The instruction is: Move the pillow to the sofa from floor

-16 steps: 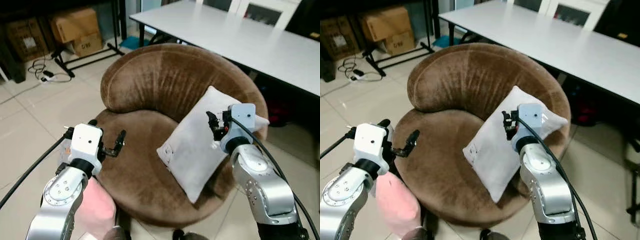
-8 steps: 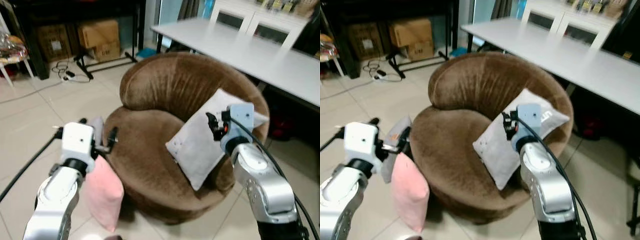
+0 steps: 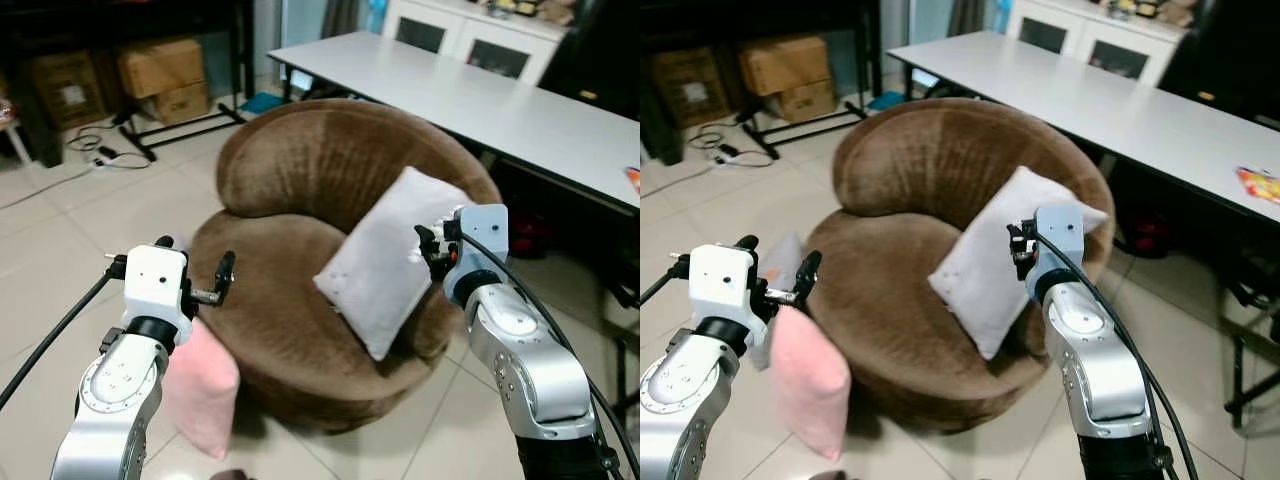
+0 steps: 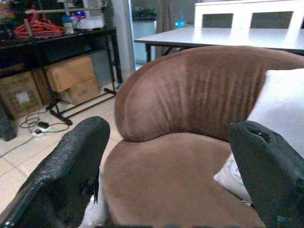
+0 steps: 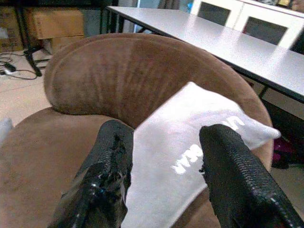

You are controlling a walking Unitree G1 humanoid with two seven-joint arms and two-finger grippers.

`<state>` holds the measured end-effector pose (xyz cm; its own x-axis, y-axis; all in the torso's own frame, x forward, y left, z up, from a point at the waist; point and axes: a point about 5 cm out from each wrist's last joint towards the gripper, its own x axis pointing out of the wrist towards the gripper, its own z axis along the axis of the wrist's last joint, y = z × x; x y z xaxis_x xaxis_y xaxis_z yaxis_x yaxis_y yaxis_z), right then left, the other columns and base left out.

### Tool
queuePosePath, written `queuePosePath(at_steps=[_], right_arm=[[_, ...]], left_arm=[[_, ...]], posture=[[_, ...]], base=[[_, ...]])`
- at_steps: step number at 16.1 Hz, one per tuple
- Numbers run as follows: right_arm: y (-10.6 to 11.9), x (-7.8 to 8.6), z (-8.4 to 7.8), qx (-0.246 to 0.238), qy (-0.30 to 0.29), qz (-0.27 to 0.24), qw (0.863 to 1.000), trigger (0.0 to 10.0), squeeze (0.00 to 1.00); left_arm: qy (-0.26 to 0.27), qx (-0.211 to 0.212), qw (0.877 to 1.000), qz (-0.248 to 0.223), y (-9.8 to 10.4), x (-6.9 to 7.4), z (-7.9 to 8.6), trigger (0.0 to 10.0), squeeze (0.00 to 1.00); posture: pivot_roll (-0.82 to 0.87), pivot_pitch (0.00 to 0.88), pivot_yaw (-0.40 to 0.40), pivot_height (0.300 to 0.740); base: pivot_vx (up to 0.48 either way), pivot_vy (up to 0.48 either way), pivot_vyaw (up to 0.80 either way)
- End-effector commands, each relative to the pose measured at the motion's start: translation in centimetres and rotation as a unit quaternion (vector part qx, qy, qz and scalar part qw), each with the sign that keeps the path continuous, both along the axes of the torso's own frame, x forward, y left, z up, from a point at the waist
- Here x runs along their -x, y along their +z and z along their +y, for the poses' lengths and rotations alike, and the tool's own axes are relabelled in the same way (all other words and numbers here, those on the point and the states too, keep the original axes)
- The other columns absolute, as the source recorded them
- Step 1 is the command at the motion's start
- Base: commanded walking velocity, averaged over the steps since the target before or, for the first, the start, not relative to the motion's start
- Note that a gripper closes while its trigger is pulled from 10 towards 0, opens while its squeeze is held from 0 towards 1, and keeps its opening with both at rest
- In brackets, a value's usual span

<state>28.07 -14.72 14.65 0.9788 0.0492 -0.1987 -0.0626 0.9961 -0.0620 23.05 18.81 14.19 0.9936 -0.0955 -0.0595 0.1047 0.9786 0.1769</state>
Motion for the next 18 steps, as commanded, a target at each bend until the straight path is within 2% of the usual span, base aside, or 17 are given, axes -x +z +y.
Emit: queuePosePath(at_steps=[1,10,16,18], right_arm=[[0.0,0.1,-0.4,0.006,-0.009,0.003,1.0,10.0,0.0],[0.0,0.1,-0.1,0.012,-0.004,-0.002,1.0,10.0,0.0],[-0.2,0.3,0.3,0.003,0.006,0.0,1.0,10.0,0.0],[-0.2,0.5,0.8,0.003,0.03,-0.001,1.0,10.0,0.0]], left_arm=[[0.001,-0.001,1.0,0.002,-0.1,-0.1,0.0,10.0,0.0],[0.004,-0.001,1.0,0.007,-0.4,0.0,0.2,10.0,0.0],[0.01,-0.002,1.0,0.004,-0.4,0.1,0.4,10.0,0.0],[0.01,0.001,1.0,0.001,-0.4,0.2,0.5,10.0,0.0]], posture=[[-0.01,0.0,-0.097,0.74],[0.0,0.0,-0.091,0.74],[0.0,0.0,-0.087,0.74],[0.0,0.0,-0.087,0.74]], base=[[0.0,0.334,0.0],[0.0,0.35,0.0],[0.0,0.0,0.0],[0.0,0.0,0.4]])
